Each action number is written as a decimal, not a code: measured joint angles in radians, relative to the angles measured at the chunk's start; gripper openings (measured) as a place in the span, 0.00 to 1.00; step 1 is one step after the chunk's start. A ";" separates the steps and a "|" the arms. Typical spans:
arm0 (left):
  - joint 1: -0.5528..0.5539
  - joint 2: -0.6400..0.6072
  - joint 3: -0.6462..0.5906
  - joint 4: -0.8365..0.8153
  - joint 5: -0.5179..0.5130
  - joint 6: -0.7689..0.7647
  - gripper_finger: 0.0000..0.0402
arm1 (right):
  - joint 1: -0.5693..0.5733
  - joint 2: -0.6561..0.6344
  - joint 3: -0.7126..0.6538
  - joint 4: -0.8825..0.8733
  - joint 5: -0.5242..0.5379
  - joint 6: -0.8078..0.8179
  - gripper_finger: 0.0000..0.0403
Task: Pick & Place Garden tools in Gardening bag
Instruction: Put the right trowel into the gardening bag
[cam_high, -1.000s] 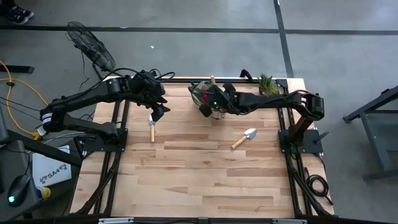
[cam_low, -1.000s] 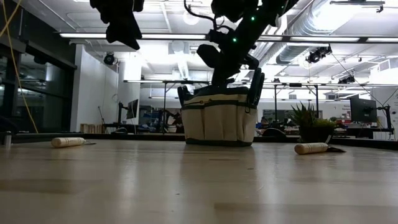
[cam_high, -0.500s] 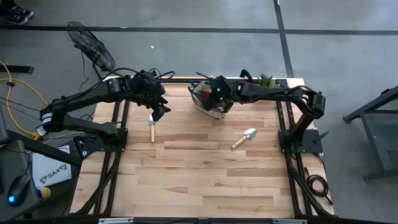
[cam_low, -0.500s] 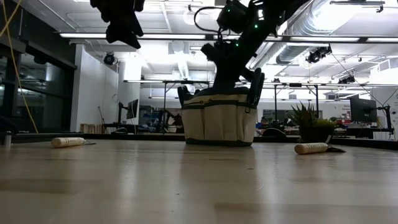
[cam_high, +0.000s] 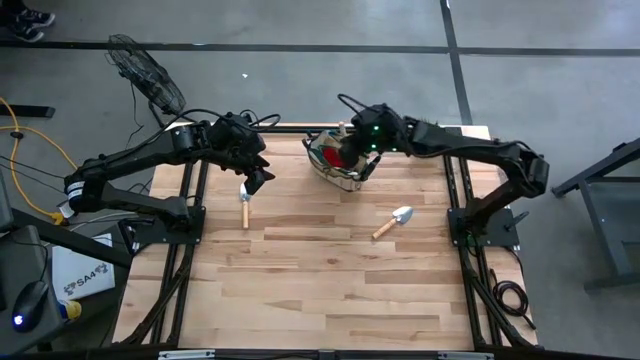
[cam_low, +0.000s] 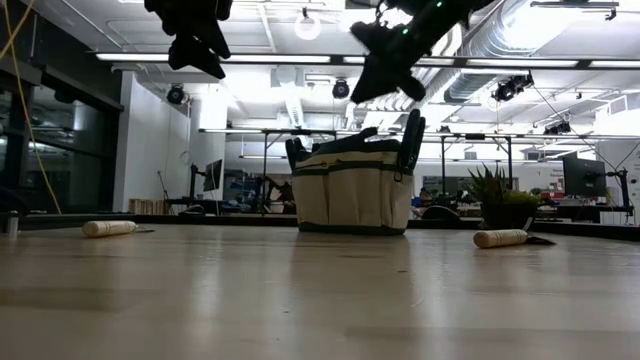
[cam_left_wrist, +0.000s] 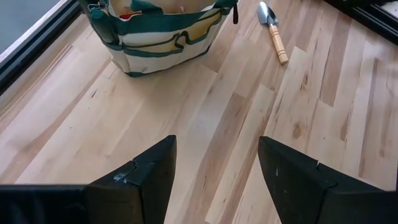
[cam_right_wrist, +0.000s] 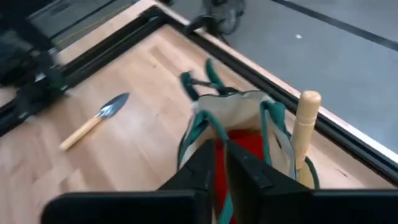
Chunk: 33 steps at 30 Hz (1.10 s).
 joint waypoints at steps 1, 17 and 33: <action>0.000 0.000 0.000 0.000 0.000 0.000 0.55 | 0.000 -0.013 0.000 -0.013 -0.021 -0.021 0.08; 0.000 0.000 0.000 0.124 0.054 0.016 0.55 | 0.154 -0.156 -0.011 -0.559 -0.227 -0.517 0.55; -0.001 -0.086 -0.210 0.433 0.222 0.000 0.55 | 0.391 -0.153 -0.313 -0.393 -0.171 -0.537 0.57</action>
